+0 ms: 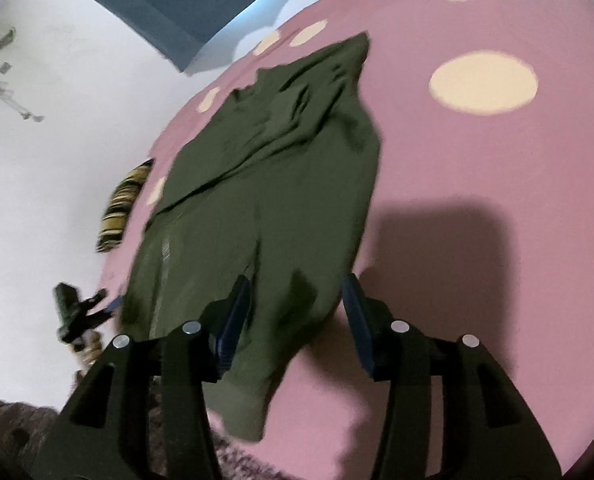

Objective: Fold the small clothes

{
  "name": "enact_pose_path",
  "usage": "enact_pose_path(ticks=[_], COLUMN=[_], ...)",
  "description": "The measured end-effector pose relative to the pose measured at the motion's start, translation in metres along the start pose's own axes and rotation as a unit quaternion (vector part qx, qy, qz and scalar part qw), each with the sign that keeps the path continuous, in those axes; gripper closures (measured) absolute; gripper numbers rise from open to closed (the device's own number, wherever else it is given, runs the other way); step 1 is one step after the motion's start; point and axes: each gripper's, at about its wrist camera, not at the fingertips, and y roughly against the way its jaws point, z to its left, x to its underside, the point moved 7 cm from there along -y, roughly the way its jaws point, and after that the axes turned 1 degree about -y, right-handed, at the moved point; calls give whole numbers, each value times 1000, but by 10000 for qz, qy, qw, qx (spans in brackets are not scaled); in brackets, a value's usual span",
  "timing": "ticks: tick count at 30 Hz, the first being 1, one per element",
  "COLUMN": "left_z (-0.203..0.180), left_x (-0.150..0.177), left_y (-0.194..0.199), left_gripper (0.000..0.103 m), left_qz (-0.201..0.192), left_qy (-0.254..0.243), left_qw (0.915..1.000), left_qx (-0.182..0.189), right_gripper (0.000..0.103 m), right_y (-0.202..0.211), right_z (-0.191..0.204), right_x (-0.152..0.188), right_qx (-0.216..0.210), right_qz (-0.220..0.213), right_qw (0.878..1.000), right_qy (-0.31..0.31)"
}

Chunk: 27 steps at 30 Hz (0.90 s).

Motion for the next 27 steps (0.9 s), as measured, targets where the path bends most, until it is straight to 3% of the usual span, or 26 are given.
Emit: enact_pose_path(ticks=[3, 11, 17, 21, 23, 27], left_z=[-8, -26, -41, -48, -46, -41], left_x=[14, 47, 49, 50, 52, 50], left_y=[1, -17, -29, -33, -31, -31], left_gripper=[22, 22, 23, 25, 31, 33], left_qz=[155, 786, 816, 708, 707, 720], left_qy=[61, 20, -138, -329, -389, -291], left_qw=[9992, 9929, 9925, 9948, 9953, 9953], left_qx=[372, 890, 899, 656, 542, 572], right_gripper=[50, 49, 44, 40, 40, 40], right_y=[-4, -24, -39, -43, -42, -44], right_z=[7, 29, 45, 53, 53, 55], right_x=[14, 37, 53, 56, 57, 59], right_qx=[-203, -576, -779, -942, -997, -1183], right_qz=[162, 660, 1054, 1065, 1109, 1096], right_qw=[9997, 9957, 9901, 9884, 9874, 9859], right_qy=[36, 302, 501, 535, 534, 451])
